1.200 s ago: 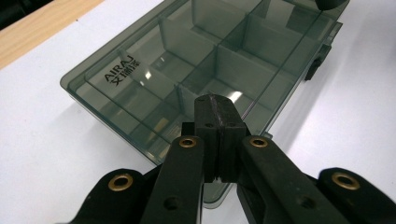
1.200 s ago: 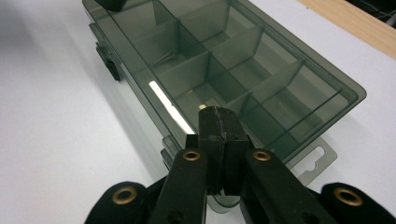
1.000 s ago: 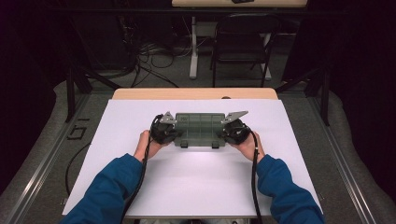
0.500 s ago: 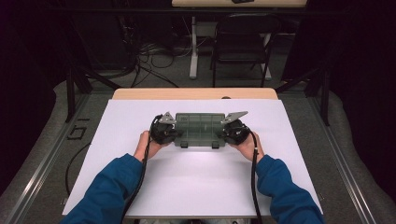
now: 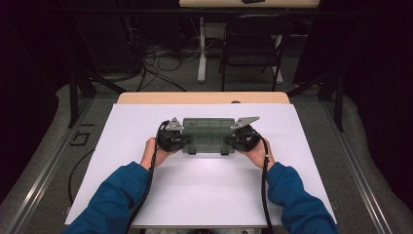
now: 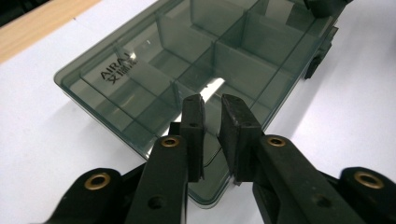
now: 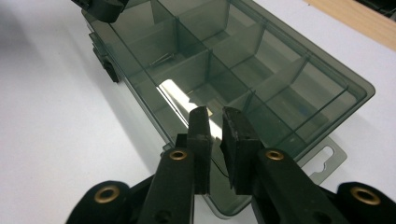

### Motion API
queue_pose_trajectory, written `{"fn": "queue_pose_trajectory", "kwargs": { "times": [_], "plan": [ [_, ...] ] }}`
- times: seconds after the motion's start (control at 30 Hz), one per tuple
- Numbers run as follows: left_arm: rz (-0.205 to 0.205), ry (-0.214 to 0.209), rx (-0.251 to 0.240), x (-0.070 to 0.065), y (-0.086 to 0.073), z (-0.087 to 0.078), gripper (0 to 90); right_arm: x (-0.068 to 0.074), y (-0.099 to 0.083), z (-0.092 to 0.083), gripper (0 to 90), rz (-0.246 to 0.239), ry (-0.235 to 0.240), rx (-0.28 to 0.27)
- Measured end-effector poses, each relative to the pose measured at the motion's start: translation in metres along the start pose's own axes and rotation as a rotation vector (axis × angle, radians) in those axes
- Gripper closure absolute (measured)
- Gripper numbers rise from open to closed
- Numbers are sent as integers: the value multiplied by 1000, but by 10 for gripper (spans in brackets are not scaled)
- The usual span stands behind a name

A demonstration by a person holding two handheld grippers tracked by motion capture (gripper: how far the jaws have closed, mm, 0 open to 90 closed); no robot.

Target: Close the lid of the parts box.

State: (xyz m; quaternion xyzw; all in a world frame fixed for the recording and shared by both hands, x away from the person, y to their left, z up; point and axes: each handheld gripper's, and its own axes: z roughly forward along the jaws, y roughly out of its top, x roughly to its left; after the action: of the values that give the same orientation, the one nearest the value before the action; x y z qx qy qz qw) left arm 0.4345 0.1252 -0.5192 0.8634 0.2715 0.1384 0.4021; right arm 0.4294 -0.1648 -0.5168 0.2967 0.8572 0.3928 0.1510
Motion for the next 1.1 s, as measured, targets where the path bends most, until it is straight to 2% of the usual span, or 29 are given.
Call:
{"fn": "queue_pose_trajectory", "kwargs": {
  "times": [0.1, 0.2, 0.4, 0.57, 0.77, 0.87, 1.1],
  "plan": [
    [-9, 8, -12, 0, 1, -5, 680, 3, 2, -2, 741, -6, -4, -17],
    [-19, 25, -26, -1, 0, -9, 540, 5, 5, -6, 644, -6, -17, -36],
    [-26, 47, -107, -4, 1, -25, 350, 11, 7, -18, 414, 4, -43, -87],
    [-38, 62, -156, -8, -1, -38, 171, 14, 7, -30, 275, 9, -46, -137],
    [-38, 73, -184, -16, -6, -49, 61, 20, 5, -40, 173, 5, -46, -170],
    [-38, 76, -185, -20, -8, -53, 20, 23, 4, -44, 151, 4, -44, -193],
    [-28, 76, -214, -30, -14, -62, 1, 32, -2, -56, 110, -6, -49, -230]
  ]
}}
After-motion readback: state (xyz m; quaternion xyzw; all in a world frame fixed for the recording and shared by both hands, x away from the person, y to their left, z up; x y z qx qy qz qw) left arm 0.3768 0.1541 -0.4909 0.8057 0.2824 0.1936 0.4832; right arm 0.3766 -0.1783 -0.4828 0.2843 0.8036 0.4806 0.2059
